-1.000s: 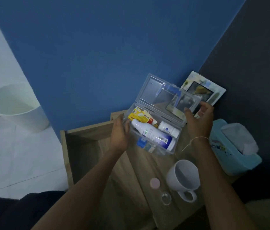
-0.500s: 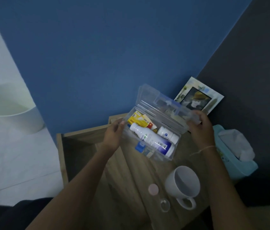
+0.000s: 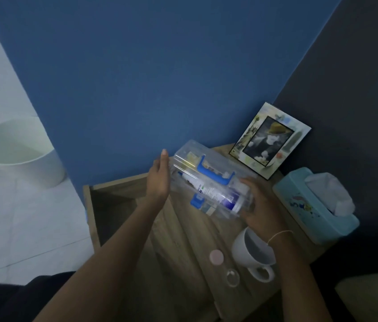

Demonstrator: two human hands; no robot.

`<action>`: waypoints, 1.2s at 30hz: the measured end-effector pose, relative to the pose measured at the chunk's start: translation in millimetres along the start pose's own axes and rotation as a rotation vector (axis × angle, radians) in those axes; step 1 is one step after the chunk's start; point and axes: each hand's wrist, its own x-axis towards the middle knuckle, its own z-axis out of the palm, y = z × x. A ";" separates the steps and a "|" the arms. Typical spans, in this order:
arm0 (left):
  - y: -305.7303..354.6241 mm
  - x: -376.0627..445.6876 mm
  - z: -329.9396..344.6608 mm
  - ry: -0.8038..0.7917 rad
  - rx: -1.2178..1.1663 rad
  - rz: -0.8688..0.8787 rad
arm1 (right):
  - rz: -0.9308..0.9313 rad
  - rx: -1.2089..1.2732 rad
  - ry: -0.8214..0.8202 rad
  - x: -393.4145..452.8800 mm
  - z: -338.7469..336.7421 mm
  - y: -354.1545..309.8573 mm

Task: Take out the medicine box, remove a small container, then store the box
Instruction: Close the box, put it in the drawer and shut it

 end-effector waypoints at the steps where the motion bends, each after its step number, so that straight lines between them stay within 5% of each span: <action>1: 2.0 -0.2 2.5 0.009 -0.011 0.031 | 0.006 0.006 -0.018 -1.1 0.9 1.5; 14: 2.8 -12.7 4.9 -0.042 0.339 0.253 | 0.088 0.010 -0.005 0.5 10.7 1.5; 17: 7.9 -18.6 8.2 -0.032 0.704 0.601 | 0.069 -0.047 0.019 2.4 9.5 -5.2; 19: 7.0 -21.0 7.0 -0.167 0.937 0.818 | 0.051 -0.115 0.073 6.6 7.4 -8.8; 21: 1.7 -23.8 -1.1 -0.286 1.087 0.924 | 0.022 -0.156 0.121 12.0 7.8 -9.2; 26: -22.7 -30.6 -21.9 -0.290 1.385 1.113 | 0.019 -0.096 -0.013 15.0 25.6 -6.6; 36: -37.9 -16.4 -21.6 -0.209 1.462 1.227 | 0.008 0.028 0.070 16.6 32.8 -6.7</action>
